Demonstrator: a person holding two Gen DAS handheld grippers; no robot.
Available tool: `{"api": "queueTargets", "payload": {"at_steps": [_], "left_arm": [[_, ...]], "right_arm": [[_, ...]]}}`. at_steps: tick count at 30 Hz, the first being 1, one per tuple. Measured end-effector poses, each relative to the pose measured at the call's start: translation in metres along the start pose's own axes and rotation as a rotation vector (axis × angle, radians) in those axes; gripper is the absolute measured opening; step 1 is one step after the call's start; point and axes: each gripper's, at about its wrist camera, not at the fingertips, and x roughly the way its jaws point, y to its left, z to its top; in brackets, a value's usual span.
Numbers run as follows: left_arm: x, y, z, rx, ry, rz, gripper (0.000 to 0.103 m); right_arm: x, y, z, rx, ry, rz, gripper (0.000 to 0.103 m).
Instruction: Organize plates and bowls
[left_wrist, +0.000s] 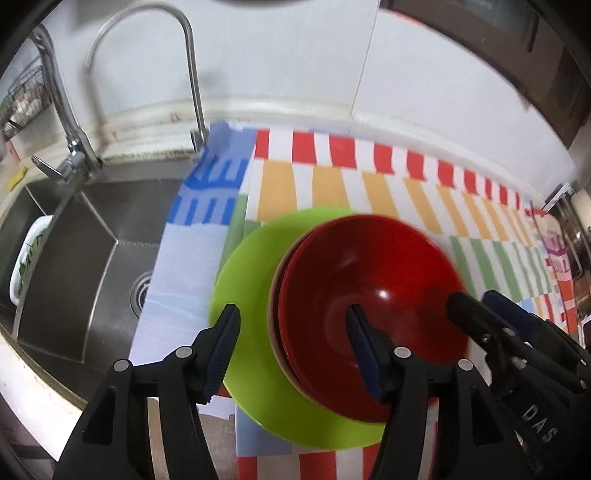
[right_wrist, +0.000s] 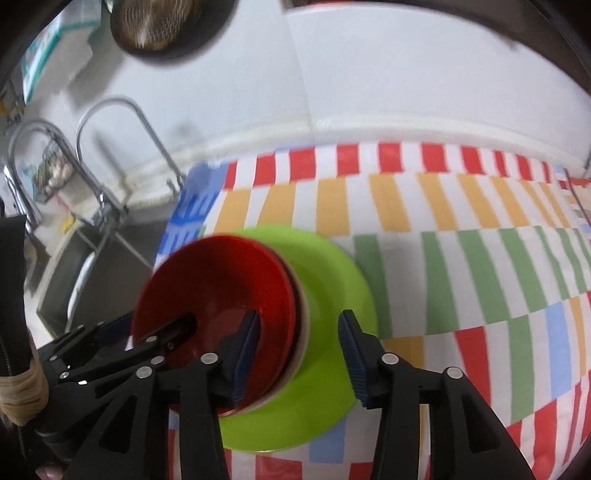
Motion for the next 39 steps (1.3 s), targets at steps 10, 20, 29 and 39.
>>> {"api": "queueTargets", "payload": {"at_steps": [10, 20, 29, 39], "left_arm": [[-0.070, -0.014, -0.042, 0.008, -0.222, 0.035, 0.091], [-0.134, -0.042, -0.104, 0.091, -0.409, 0.143, 0.101], [-0.187, -0.069, -0.155, 0.102, -0.486, 0.123, 0.103], [-0.229, -0.090, -0.194, 0.123, -0.511, 0.087, 0.103]], "right_arm": [[-0.078, -0.028, -0.033, -0.011, -0.241, -0.126, 0.075], [-0.152, -0.039, -0.084, -0.102, -0.377, -0.188, 0.088], [-0.209, -0.053, -0.131, -0.085, -0.433, -0.173, 0.088], [-0.259, -0.067, -0.173, -0.068, -0.473, -0.188, 0.088]]}}
